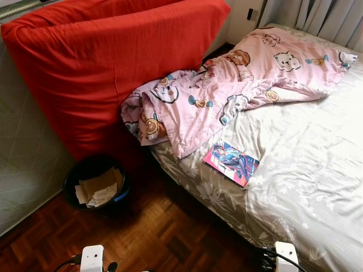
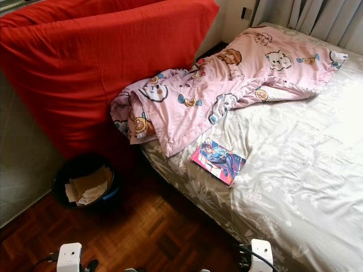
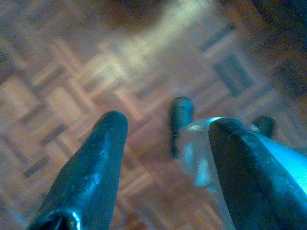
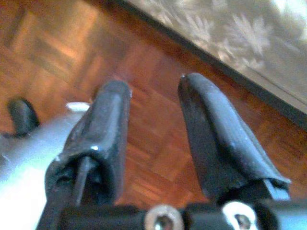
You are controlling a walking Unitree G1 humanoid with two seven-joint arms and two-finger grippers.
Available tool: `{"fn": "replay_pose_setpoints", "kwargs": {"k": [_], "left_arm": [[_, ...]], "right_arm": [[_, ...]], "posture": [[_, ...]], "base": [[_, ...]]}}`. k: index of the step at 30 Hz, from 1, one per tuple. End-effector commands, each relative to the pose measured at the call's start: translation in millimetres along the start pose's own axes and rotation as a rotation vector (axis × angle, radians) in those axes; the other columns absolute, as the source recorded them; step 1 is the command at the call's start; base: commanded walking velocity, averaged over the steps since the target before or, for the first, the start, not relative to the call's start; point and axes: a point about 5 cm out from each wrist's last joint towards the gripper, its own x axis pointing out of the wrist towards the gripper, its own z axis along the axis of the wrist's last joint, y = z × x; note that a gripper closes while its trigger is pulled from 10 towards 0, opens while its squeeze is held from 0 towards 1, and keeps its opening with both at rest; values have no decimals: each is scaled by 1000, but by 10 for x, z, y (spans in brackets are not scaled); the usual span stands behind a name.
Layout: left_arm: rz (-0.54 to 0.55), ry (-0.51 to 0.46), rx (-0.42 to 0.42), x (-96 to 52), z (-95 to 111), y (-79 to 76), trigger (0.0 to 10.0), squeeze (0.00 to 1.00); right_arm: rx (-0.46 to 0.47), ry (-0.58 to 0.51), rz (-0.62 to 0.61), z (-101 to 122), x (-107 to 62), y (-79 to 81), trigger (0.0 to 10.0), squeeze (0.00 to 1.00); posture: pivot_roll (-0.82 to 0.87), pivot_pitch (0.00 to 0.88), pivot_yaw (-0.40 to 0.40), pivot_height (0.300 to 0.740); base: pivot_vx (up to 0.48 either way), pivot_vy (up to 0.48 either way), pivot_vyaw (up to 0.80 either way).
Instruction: Clean up the room
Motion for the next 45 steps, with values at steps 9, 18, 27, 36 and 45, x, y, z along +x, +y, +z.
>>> {"fn": "replay_pose_setpoints", "kwargs": {"k": [9, 18, 27, 36, 45], "left_arm": [[-29, 22, -6, 8, 4, -22, 10000, 0], [-35, 29, -7, 8, 1, -25, 10000, 0], [-34, 19, -20, 10, 14, -23, 10000, 0], [-32, 25, -26, 11, 14, -19, 10000, 0], [-32, 23, -32, 11, 16, -17, 10000, 0]], "right_arm": [[47, -20, 26, 50, 12, 63, 10000, 0], [47, -25, 30, 53, 12, 66, 10000, 0], [53, -37, 29, 68, 13, 70, 10000, 0], [56, -36, 26, 72, 14, 72, 10000, 0], [61, -36, 26, 72, 15, 76, 10000, 0]], "posture": [[44, 0, -32, 740], [44, 0, -34, 740], [46, 0, -33, 740], [47, 0, -32, 740], [46, 0, -29, 740]], "base": [[0, 0, 0], [0, 0, 0], [0, 0, 0], [0, 0, 0], [0, 0, 0]]}}
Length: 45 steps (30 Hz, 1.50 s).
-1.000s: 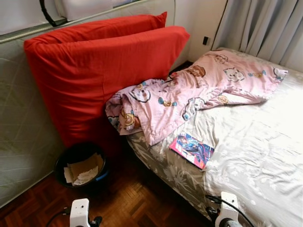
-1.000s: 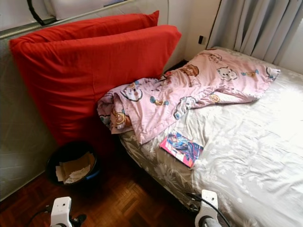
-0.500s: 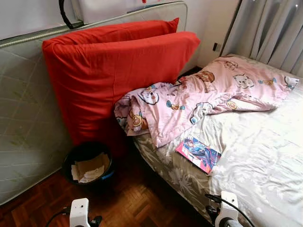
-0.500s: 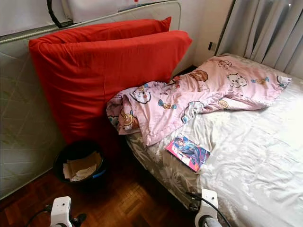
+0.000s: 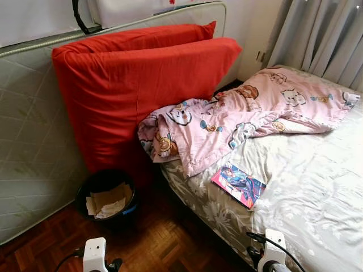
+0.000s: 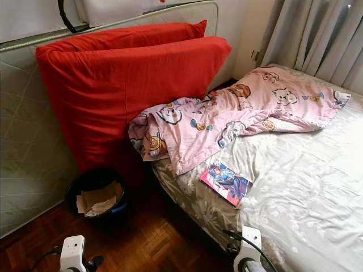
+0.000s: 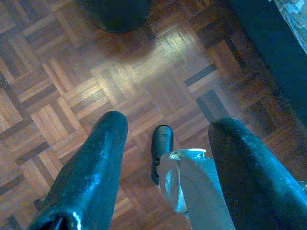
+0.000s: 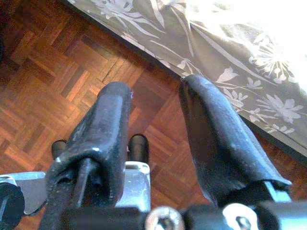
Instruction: Clean up the room
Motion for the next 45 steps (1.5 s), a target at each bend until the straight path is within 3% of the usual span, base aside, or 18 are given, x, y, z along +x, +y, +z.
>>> {"fn": "replay_pose_setpoints", "kwargs": {"k": [1, 45], "left_arm": [[0, 17, -7, 0, -21, -4, 10000, 0], [-12, 19, -16, -1, -38, -23, 10000, 0]], "right_arm": [[13, -7, -3, 17, 3, 5, 10000, 0], [11, -3, 1, 6, -2, -13, 10000, 0]], "posture": [[46, 0, -29, 740], [56, 0, -40, 740]], "base": [[0, 0, 0], [0, 0, 0]]}}
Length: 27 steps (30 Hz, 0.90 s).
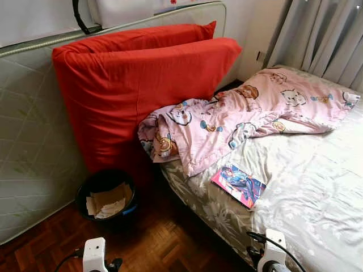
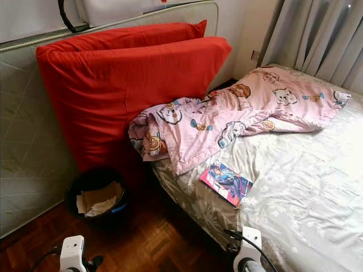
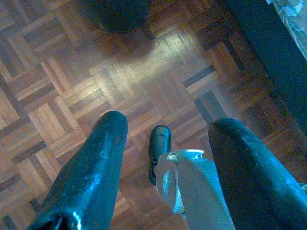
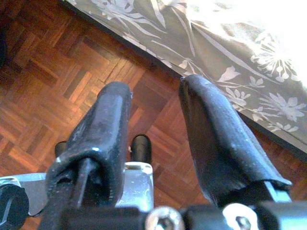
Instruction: Clean up the room
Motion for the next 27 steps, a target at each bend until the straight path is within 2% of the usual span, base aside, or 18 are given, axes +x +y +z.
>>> {"fn": "replay_pose_setpoints", "kwargs": {"k": [1, 13, 27], "left_arm": [[-10, 21, -3, 0, -37, -26, 10000, 0], [-8, 19, -4, 0, -34, -23, 10000, 0], [-8, 16, -7, 1, -26, -22, 10000, 0]], "right_arm": [[-6, -1, -3, 7, -2, -17, 10000, 0], [-6, -1, -3, 9, -1, -14, 10000, 0], [-2, -3, -2, 14, 1, -9, 10000, 0]], "posture": [[56, 0, -40, 740], [57, 0, -38, 740], [58, 0, -36, 740]], "base": [[0, 0, 0], [0, 0, 0], [261, 0, 0]]}}
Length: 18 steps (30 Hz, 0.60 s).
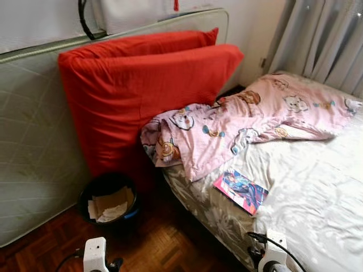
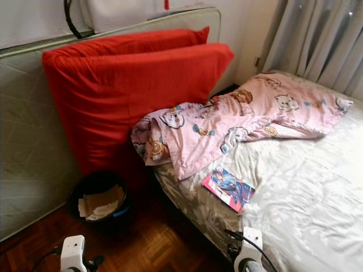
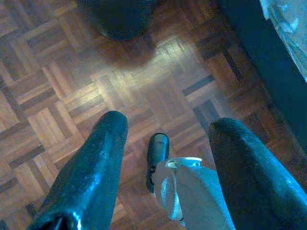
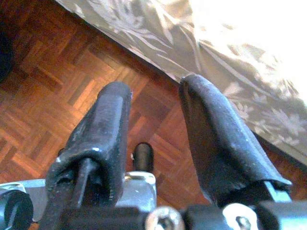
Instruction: Clean up the room
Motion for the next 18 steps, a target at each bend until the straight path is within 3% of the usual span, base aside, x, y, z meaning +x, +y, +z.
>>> {"fn": "replay_pose_setpoints", "kwargs": {"k": [1, 18], "left_arm": [[-5, 16, -3, -1, -25, -11, 10000, 0], [-3, 14, -3, -1, -17, -2, 10000, 0]], "right_arm": [[-1, -3, -1, 14, 3, 2, 10000, 0], [6, -5, 0, 15, 5, 15, 10000, 0]], "posture": [[57, 0, -36, 740], [57, 0, -27, 740]], "base": [[270, 0, 0], [274, 0, 0]]}}
